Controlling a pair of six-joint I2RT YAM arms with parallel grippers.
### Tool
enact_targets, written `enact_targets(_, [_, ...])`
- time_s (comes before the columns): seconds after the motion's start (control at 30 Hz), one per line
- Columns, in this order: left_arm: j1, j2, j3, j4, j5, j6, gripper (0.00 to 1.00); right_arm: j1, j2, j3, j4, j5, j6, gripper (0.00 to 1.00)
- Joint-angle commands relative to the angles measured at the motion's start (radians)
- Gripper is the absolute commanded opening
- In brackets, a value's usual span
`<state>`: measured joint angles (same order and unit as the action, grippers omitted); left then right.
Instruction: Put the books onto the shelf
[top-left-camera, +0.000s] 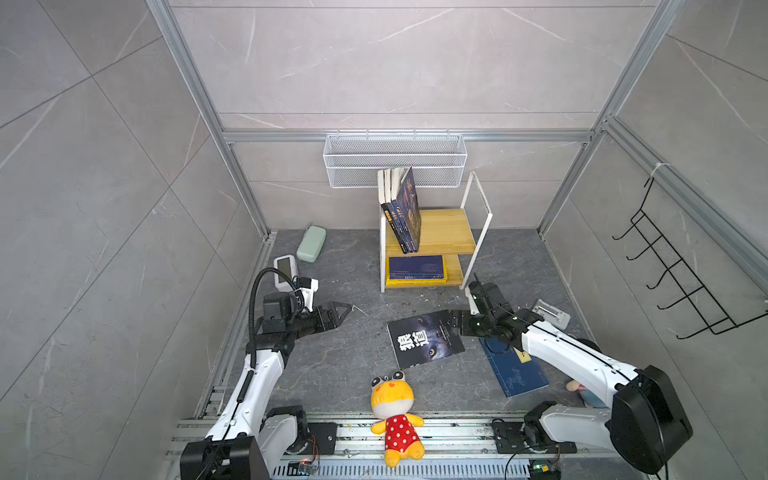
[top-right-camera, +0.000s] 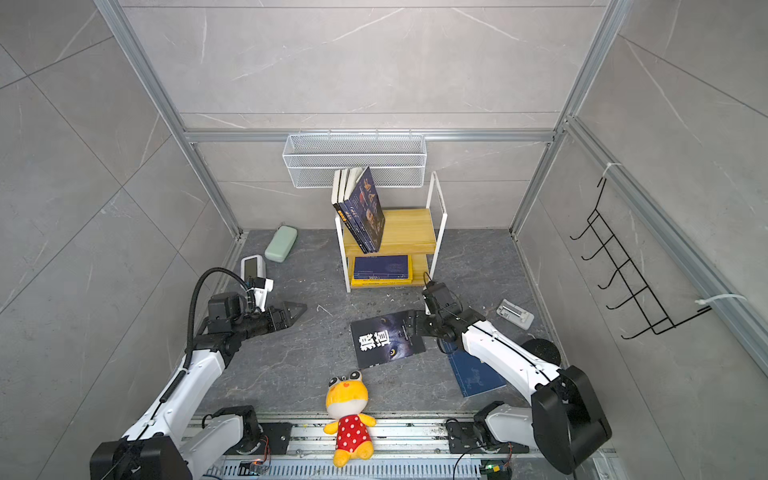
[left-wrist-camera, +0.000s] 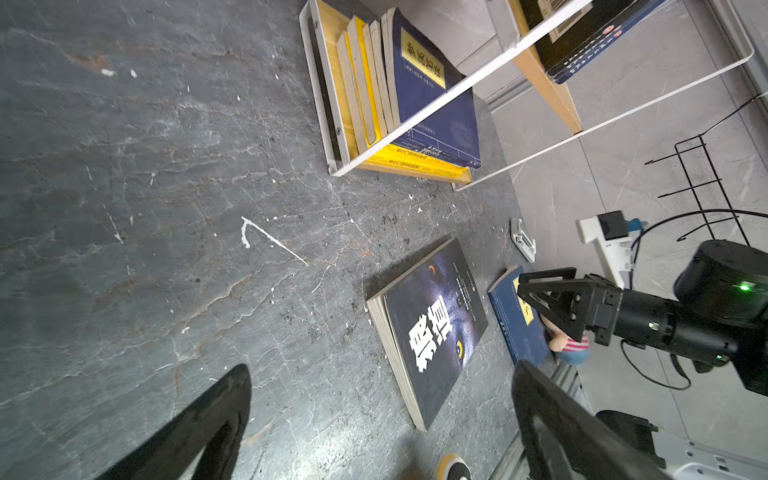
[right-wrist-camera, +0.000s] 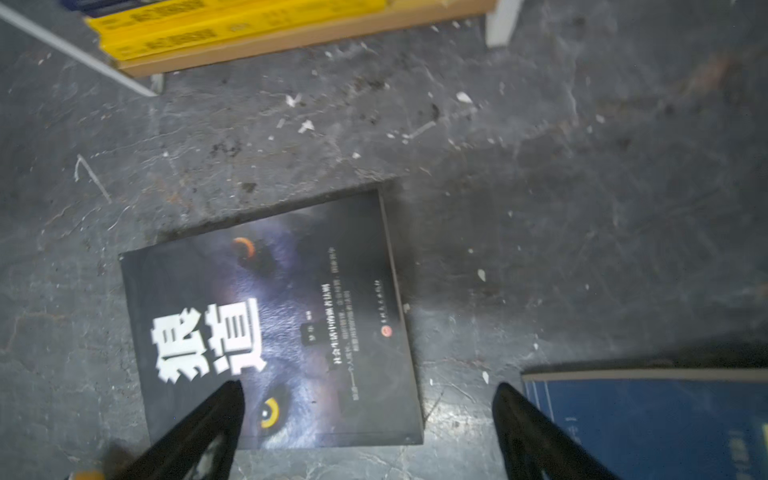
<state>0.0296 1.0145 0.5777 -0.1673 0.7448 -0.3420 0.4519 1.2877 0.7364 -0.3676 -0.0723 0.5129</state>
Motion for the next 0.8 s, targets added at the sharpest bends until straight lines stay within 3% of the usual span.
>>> enact_targets(0.0, [-0.039, 0.036, 0.020, 0.046, 0.037, -0.047, 0.97, -0.018, 0.040, -0.051, 0.123, -0.146, 0.112, 0.89])
enact_targets(0.1, [-0.057, 0.076, -0.005, 0.092, 0.042, -0.118, 0.96, -0.022, 0.076, -0.067, 0.145, -0.176, 0.122, 0.85])
enact_targets(0.23, [-0.104, 0.135, -0.018, 0.114, 0.013, -0.113, 0.94, -0.023, 0.110, -0.125, 0.229, -0.208, 0.153, 0.84])
enact_targets(0.53, [-0.114, 0.200, -0.057, 0.211, -0.102, -0.220, 0.90, -0.005, 0.156, -0.277, 0.407, -0.289, 0.267, 0.74])
enact_targets(0.77, [-0.124, 0.272, -0.038, 0.235, -0.113, -0.232, 0.85, 0.123, 0.228, -0.309, 0.528, -0.274, 0.349, 0.70])
